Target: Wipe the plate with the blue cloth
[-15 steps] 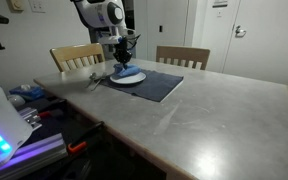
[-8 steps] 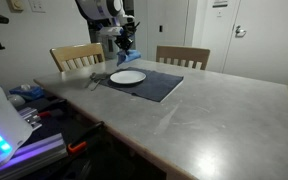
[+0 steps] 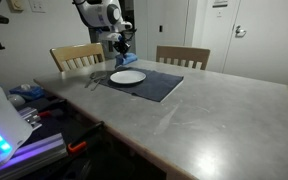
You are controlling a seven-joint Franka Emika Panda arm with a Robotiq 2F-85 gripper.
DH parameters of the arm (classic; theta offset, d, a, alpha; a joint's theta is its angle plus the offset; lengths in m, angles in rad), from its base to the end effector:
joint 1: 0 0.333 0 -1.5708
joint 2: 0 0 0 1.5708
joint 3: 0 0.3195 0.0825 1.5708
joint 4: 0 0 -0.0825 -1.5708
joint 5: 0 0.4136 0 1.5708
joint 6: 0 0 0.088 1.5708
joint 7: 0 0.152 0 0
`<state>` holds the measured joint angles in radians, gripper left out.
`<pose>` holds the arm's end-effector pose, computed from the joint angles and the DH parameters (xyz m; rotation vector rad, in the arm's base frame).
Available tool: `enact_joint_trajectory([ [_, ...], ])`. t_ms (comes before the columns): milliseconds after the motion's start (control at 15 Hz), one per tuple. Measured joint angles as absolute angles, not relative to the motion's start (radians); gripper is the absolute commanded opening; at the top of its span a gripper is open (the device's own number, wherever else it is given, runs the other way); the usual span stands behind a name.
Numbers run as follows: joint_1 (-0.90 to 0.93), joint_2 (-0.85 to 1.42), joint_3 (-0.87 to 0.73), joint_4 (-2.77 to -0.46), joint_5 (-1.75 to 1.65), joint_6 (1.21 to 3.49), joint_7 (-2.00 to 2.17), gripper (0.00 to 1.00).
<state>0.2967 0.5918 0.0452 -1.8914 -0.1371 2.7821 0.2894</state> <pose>0.6526 0.2355 0.1564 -3.0453 -0.2473 -0.4597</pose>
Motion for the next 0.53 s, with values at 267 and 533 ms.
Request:
enact_joint_trajectory([
  [267, 0.305, 0.646, 0.036, -1.864, -0.135, 2.78, 0.289, 0.02],
  [533, 0.303, 0.687, 0.035, -1.858, -0.12, 2.779, 0.289, 0.02],
])
